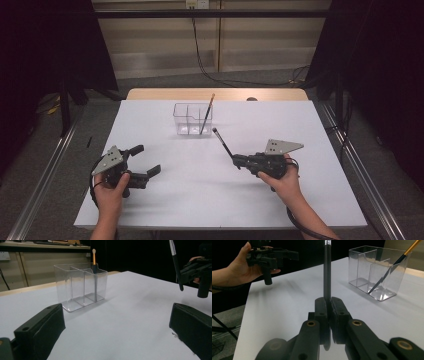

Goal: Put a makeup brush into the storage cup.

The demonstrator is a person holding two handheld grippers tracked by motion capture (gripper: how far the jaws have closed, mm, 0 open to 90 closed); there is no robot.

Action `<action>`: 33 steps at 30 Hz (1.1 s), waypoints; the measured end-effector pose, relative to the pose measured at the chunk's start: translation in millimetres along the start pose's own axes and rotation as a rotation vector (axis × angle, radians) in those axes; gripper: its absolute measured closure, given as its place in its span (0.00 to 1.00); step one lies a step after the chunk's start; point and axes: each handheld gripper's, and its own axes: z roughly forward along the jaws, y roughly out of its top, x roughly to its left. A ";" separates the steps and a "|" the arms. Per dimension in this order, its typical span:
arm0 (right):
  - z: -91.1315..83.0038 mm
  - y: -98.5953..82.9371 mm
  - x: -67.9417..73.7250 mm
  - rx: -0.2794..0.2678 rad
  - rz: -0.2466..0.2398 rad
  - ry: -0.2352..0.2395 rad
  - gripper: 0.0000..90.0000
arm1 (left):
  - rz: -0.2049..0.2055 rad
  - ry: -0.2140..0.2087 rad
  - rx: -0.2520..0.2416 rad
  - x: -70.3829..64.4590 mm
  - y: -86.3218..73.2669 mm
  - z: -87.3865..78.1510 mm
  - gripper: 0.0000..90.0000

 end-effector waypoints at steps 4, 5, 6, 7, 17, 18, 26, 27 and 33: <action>0.3 0.1 1.4 -0.016 -0.002 0.000 0.94 | 0.002 -0.006 0.003 -1.4 -0.1 1.4 0.00; 0.6 0.1 1.6 -0.022 0.000 0.002 0.94 | -0.001 -0.010 0.001 -1.8 -0.2 1.8 0.00; 0.9 0.1 2.0 -0.031 -0.001 0.000 0.94 | 0.001 -0.009 0.003 -2.0 -0.2 1.7 0.00; 1.0 0.3 2.6 -0.038 0.001 0.001 0.94 | 0.000 -0.010 0.002 -2.1 -0.4 1.7 0.00; 4.7 1.8 7.8 -0.119 -0.010 0.018 0.94 | 0.000 -0.009 0.002 -0.8 -0.2 1.9 0.00; 5.3 1.6 8.2 -0.120 -0.010 0.023 0.94 | -0.003 -0.010 0.002 -1.1 -0.2 2.1 0.00; 5.6 0.2 8.7 -0.135 -0.004 0.031 0.94 | -0.014 -0.028 -0.002 -2.3 0.5 6.2 0.00; 5.3 0.1 8.9 -0.137 -0.005 0.028 0.94 | -0.016 -0.030 -0.004 -2.7 0.9 6.9 0.00; 2.2 0.1 9.0 -0.138 -0.008 0.023 0.94 | -0.029 -0.046 -0.015 -5.2 5.2 12.0 0.00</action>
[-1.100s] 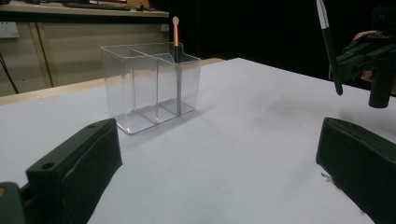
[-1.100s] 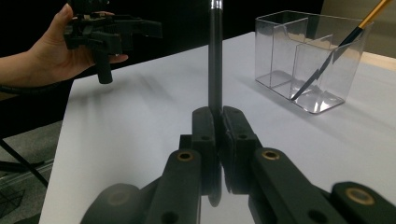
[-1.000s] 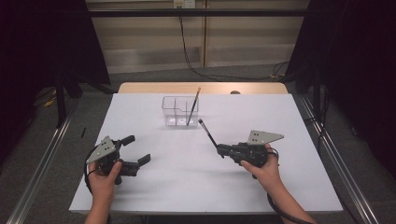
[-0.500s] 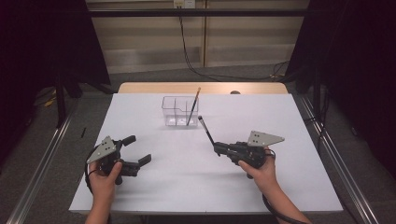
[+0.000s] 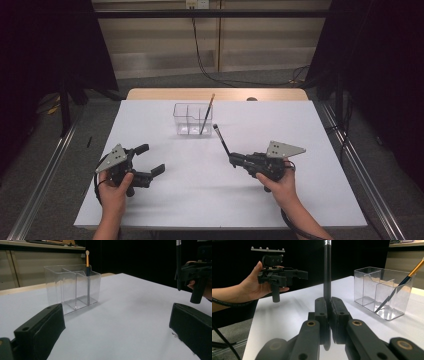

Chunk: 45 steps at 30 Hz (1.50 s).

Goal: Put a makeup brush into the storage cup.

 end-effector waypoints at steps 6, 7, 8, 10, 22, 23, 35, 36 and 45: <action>-1.3 -1.6 -0.9 -0.005 0.005 -0.002 0.94 | -0.001 -0.030 -0.004 -4.2 7.2 6.8 0.00; -1.4 -1.5 -0.9 -0.006 0.005 -0.003 0.94 | 0.001 -0.030 -0.006 -4.9 8.5 8.1 0.00; -1.6 -1.4 -0.9 -0.008 0.005 -0.003 0.94 | 0.002 -0.034 -0.009 -5.6 9.7 9.4 0.00; -1.7 -1.3 -0.7 -0.010 0.005 -0.004 0.94 | -0.004 -0.041 -0.013 -7.0 11.5 12.0 0.00; 0.2 -1.4 -0.6 -0.010 0.003 -0.004 0.94 | -0.013 -0.078 -0.002 -13.3 16.5 27.2 0.00; 0.3 -1.3 -0.7 -0.007 0.003 -0.003 0.94 | -0.011 -0.079 0.002 -14.2 16.9 28.2 0.00; -0.2 -1.5 -2.2 -0.014 0.004 -0.007 0.94 | -0.008 -0.112 0.006 -23.3 21.2 45.0 0.00; -0.1 -1.6 -2.3 -0.014 0.004 -0.007 0.94 | -0.019 -0.122 0.005 -24.4 21.7 47.6 0.00; -0.5 -2.1 -2.6 -0.014 0.009 -0.014 0.94 | -0.034 -0.150 0.001 -33.4 25.1 63.9 0.00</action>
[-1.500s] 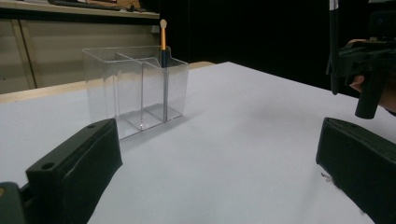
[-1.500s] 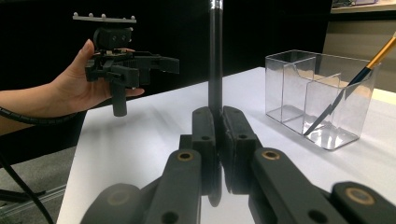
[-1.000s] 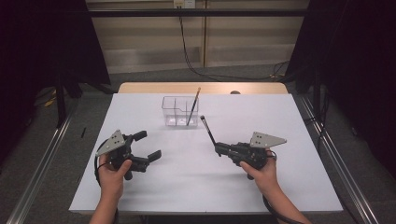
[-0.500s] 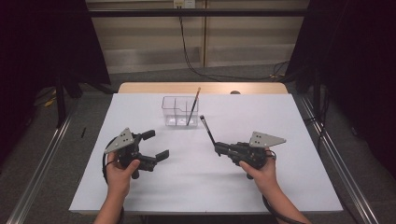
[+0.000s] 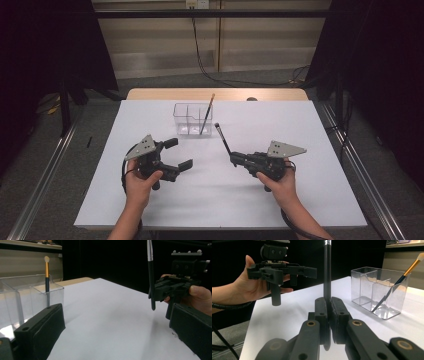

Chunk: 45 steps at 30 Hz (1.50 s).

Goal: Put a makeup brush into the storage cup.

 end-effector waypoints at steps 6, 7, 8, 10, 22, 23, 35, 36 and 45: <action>-0.2 0.1 -0.3 0.003 -0.003 -0.003 0.94 | -0.009 -0.014 -0.013 -3.2 3.6 10.1 0.00; -0.1 -0.1 -0.2 0.003 0.000 -0.005 0.94 | -0.012 -0.016 -0.017 -4.2 4.2 11.7 0.00; 0.0 -0.2 0.0 0.004 0.001 -0.004 0.94 | -0.013 -0.022 -0.017 -4.9 4.7 13.3 0.00; 0.1 -0.4 0.1 0.006 0.001 -0.005 0.94 | -0.010 -0.029 -0.016 -6.0 5.8 16.2 0.00; 0.3 -1.3 0.4 0.010 -0.001 -0.007 0.94 | -0.032 -0.052 -0.022 -11.4 9.7 31.8 0.00; 0.6 -1.3 0.5 0.009 -0.004 -0.006 0.94 | -0.028 -0.053 -0.019 -11.7 10.1 32.9 0.00; 3.9 -1.6 3.0 0.015 -0.005 -0.002 0.94 | -0.062 -0.073 -0.029 -18.1 14.3 47.0 0.00; 4.0 -1.6 3.0 0.015 -0.006 -0.001 0.94 | -0.064 -0.074 -0.026 -17.7 14.9 47.6 0.00; 4.3 -2.0 3.6 0.018 -0.006 -0.003 0.94 | -0.059 -0.097 -0.037 -23.8 17.0 57.6 0.01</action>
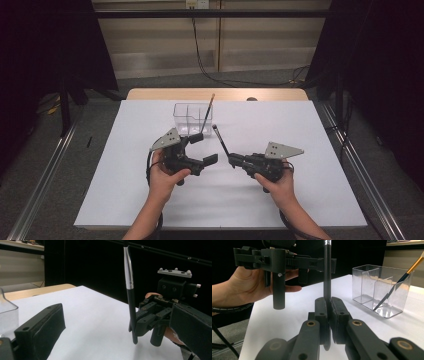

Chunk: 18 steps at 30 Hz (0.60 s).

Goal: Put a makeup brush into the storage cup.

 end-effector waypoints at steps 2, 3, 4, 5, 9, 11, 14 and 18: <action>0.5 -0.2 0.2 0.002 0.000 -0.001 0.94 | -0.002 -0.006 -0.003 -0.9 -0.2 2.5 0.02; 0.8 -0.4 0.4 0.001 0.001 -0.001 0.94 | 0.002 -0.009 0.003 -0.9 -0.3 3.4 0.02; 1.0 -0.6 0.4 0.002 0.000 -0.001 0.94 | -0.002 -0.011 0.001 -1.1 -0.7 4.8 0.02; 1.2 -0.7 0.5 0.003 0.001 -0.001 0.94 | 0.000 -0.008 0.006 -1.1 -0.9 5.7 0.02; 1.6 -1.0 0.8 0.008 0.001 -0.001 0.94 | 0.003 -0.015 0.002 -0.6 -2.3 8.5 0.03; 1.5 -1.1 0.9 0.008 0.002 -0.002 0.94 | 0.002 -0.020 0.006 -0.7 -2.7 9.5 0.04; 1.6 -1.2 1.2 0.009 0.000 -0.003 0.94 | 0.001 -0.026 0.002 -1.1 -3.5 11.2 0.05; 1.9 -1.3 1.6 0.012 -0.001 -0.004 0.94 | 0.013 -0.033 0.008 -2.4 -4.0 13.4 0.09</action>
